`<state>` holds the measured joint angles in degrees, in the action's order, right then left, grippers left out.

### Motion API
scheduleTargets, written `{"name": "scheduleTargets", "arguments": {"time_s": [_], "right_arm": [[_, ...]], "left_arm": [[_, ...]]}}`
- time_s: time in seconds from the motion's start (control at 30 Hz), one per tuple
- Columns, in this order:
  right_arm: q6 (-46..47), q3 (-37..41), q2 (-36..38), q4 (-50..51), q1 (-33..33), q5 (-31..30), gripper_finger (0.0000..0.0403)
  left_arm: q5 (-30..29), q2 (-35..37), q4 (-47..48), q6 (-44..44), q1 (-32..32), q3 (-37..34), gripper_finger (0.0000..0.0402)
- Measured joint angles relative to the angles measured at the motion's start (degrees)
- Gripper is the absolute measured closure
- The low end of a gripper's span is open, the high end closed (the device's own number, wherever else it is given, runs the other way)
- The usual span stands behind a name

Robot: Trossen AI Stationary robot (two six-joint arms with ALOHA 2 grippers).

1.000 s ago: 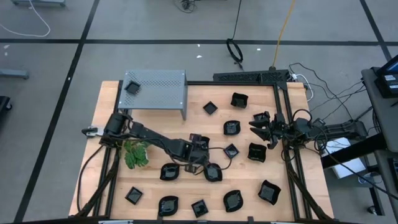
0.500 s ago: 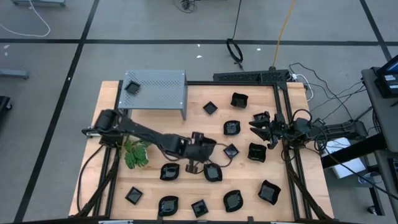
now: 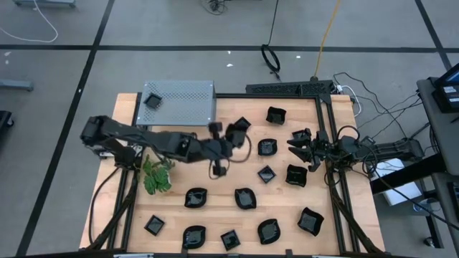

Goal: Pick & Place Mini shaped plates
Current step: Put the distorted square plate on the shelf

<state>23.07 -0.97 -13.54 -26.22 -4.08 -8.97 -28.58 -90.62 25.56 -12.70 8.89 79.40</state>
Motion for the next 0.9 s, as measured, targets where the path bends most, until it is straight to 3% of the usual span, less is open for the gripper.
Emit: {"name": "scheduleTargets", "arguments": {"time_s": [0.4, 0.9], "right_arm": [[0.0, 0.0, 0.0, 0.0, 0.0, 0.0, 0.0259], [0.0, 0.0, 0.0, 0.0, 0.0, 0.0, 0.0259]], "left_arm": [[0.1, 7.5, 19.3, 2.8, -12.4, 0.0, 0.0398], [0.2, 8.2, 42.5, 4.5, -29.2, 0.0, 0.0391]]}}
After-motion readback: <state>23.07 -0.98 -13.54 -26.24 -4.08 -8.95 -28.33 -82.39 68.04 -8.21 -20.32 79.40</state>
